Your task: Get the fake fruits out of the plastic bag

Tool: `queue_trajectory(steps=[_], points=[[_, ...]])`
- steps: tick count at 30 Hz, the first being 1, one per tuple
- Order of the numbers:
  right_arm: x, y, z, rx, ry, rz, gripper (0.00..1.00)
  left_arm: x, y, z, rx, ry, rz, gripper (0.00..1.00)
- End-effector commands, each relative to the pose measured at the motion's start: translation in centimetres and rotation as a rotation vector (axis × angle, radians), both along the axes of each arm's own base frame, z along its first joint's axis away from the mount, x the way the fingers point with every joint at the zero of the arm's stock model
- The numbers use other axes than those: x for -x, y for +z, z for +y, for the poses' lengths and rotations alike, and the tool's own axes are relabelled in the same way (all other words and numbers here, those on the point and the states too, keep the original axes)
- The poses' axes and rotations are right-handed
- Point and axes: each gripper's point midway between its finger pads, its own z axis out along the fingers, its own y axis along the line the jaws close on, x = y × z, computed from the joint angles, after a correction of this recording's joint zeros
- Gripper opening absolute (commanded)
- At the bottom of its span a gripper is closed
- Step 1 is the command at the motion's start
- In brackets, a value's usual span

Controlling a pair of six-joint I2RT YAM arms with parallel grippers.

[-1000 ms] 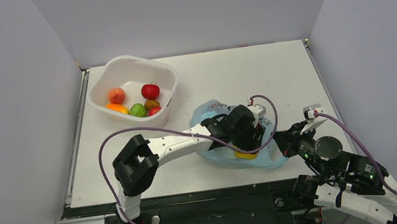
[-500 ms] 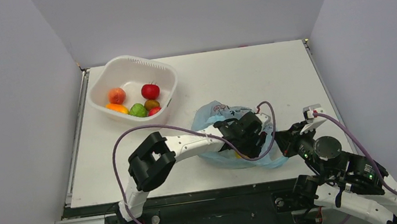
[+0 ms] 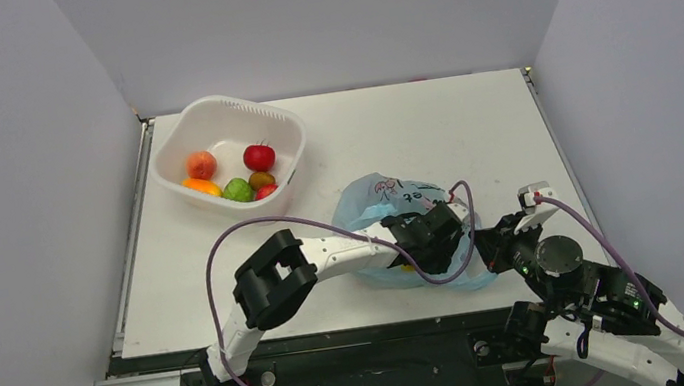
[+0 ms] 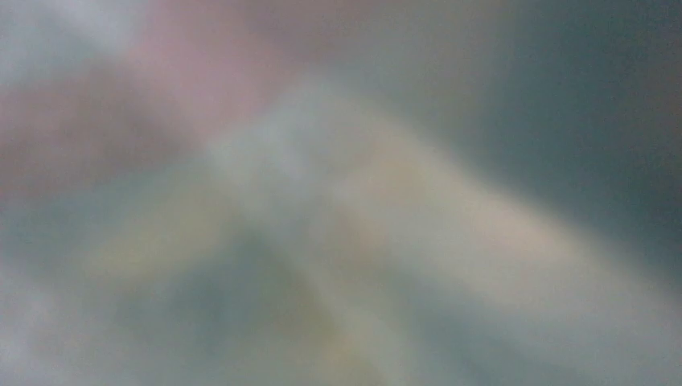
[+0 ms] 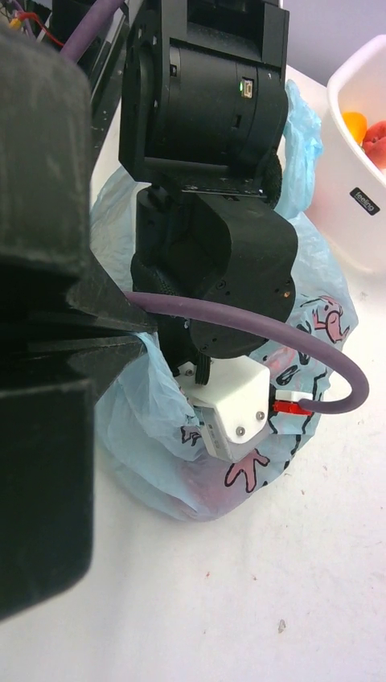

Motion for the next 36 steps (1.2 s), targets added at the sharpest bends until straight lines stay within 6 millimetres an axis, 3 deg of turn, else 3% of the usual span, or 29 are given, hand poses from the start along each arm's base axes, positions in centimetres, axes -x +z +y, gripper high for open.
queue_trajectory(steps=[1,5,10,14,20,28,32,36], points=[[-0.4,2.1,1.7,-0.077,0.038,-0.043,0.00,0.4,-0.4,0.6,-0.068,-0.032,-0.034,0.48],[-0.4,2.1,1.7,-0.076,0.038,-0.043,0.00,0.1,1.8,0.4,-0.034,-0.019,-0.057,0.28],[-0.4,2.1,1.6,-0.080,0.037,-0.045,0.00,-0.6,5.8,1.1,-0.004,0.015,-0.116,0.19],[-0.4,2.1,1.7,-0.080,0.039,-0.044,0.00,-1.3,9.2,2.3,0.027,0.049,-0.170,0.17],[-0.3,2.2,1.7,-0.081,0.040,-0.045,0.00,-2.0,12.1,4.0,0.064,0.090,-0.197,0.15],[-0.4,2.0,1.7,-0.076,0.038,-0.042,0.00,0.5,14.9,4.0,0.206,-0.047,-0.166,0.14],[-0.4,2.0,1.7,-0.076,0.040,-0.041,0.00,0.6,15.7,5.0,0.265,-0.036,-0.174,0.11],[-0.4,2.0,1.8,-0.074,0.039,-0.040,0.00,0.7,18.2,6.1,0.370,-0.039,-0.185,0.10]])
